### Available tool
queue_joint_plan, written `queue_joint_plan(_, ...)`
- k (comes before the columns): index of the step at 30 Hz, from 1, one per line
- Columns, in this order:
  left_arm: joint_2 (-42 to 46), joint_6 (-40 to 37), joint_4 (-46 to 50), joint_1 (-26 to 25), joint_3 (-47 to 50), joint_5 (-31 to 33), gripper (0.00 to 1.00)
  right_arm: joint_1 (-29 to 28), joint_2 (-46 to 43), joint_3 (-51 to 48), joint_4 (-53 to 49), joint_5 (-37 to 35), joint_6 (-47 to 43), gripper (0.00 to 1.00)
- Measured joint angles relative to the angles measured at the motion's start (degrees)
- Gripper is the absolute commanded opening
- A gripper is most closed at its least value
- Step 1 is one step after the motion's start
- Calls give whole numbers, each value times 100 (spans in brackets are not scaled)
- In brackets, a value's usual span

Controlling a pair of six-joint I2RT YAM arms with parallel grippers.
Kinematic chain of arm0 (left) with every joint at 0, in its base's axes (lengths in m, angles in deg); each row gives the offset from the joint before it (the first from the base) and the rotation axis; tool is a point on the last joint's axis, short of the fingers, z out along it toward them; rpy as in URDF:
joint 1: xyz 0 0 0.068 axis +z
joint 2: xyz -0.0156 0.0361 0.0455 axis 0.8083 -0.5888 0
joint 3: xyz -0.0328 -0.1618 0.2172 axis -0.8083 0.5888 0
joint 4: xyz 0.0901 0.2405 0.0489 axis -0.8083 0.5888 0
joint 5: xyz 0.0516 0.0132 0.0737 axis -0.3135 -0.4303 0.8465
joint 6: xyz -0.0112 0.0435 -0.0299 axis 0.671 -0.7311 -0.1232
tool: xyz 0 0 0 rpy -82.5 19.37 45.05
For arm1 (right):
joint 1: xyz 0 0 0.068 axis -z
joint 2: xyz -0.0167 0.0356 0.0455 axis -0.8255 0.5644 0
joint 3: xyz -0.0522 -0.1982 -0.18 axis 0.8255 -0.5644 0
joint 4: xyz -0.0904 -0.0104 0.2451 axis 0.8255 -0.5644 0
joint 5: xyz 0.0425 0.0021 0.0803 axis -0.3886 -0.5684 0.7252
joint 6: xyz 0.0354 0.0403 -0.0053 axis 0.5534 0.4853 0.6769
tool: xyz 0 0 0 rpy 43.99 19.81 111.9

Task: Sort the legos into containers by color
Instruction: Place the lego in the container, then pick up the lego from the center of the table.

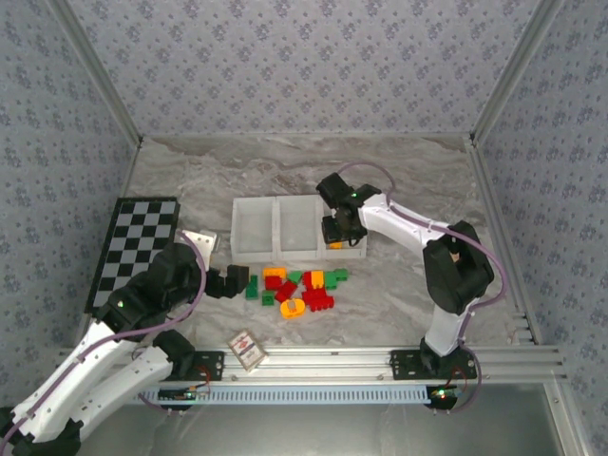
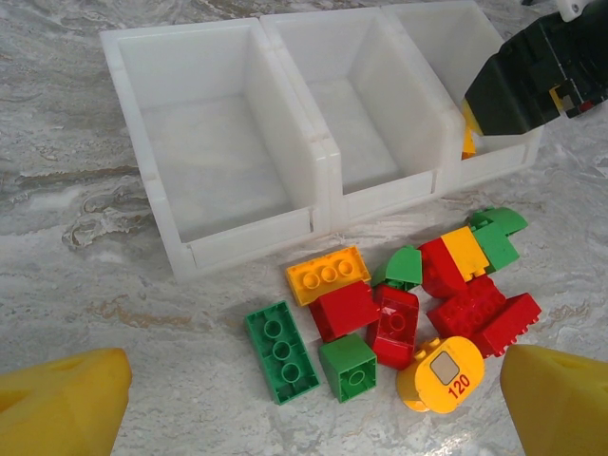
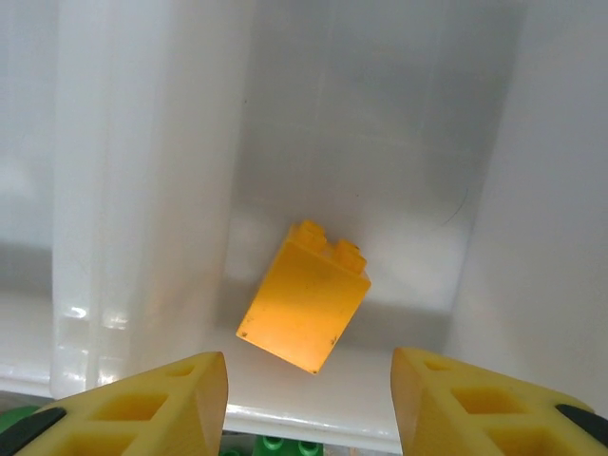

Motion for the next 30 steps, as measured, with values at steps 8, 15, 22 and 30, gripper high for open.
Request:
queue_joint_plan(8, 0, 0, 0, -2, 0, 0, 100, -79, -857, -313, 63, 70, 13, 54)
queue_joint_plan(15, 0, 0, 0, -2, 0, -2, 100, -232, -1961, -1034, 181, 516, -1272, 66)
queue_joint_plan(22, 0, 0, 0, -2, 0, 2, 100, -411, -2697, -2039, 83, 857, -3521, 74)
queue_joint_plan(30, 0, 0, 0, -24, 0, 20, 100, -664, -3683, -3499, 459, 1034, -5261, 81)
